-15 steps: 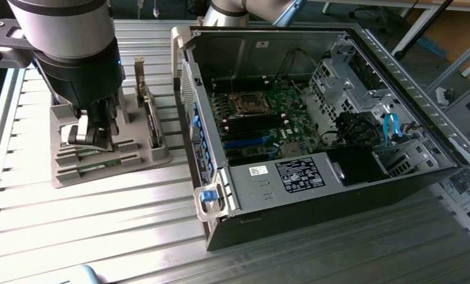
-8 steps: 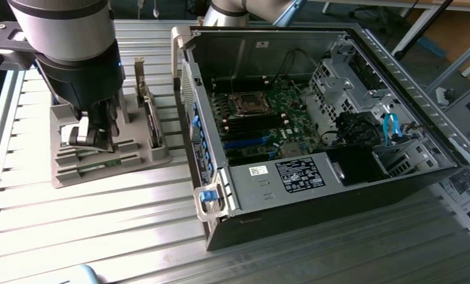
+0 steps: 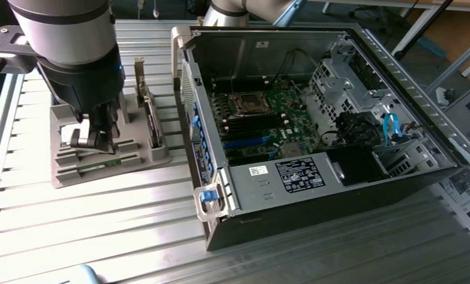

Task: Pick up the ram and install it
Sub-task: 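Pick up the ram and move it above insertion slot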

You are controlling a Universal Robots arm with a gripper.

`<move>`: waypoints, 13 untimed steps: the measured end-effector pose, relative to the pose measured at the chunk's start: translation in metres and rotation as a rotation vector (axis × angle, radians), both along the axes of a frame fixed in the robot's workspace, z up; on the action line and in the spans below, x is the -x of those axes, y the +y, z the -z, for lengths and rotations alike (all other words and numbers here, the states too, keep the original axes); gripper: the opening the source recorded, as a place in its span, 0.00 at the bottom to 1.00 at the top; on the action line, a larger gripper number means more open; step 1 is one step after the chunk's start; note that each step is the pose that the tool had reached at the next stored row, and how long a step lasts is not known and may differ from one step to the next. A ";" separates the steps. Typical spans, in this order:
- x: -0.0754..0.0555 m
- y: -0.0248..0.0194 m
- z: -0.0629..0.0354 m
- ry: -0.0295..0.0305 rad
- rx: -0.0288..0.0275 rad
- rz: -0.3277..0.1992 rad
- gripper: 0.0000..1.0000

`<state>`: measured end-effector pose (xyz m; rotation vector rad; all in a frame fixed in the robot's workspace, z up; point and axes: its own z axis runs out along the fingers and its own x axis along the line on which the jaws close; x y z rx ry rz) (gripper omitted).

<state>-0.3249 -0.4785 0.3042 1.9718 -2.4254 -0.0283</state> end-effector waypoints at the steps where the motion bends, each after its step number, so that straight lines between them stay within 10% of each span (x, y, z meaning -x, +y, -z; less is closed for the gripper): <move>1: 0.000 0.0000 0.0006 0.0000 0.0000 0.000 0.36; 13: 0.000 0.0000 0.0092 0.0000 0.0000 0.000 0.36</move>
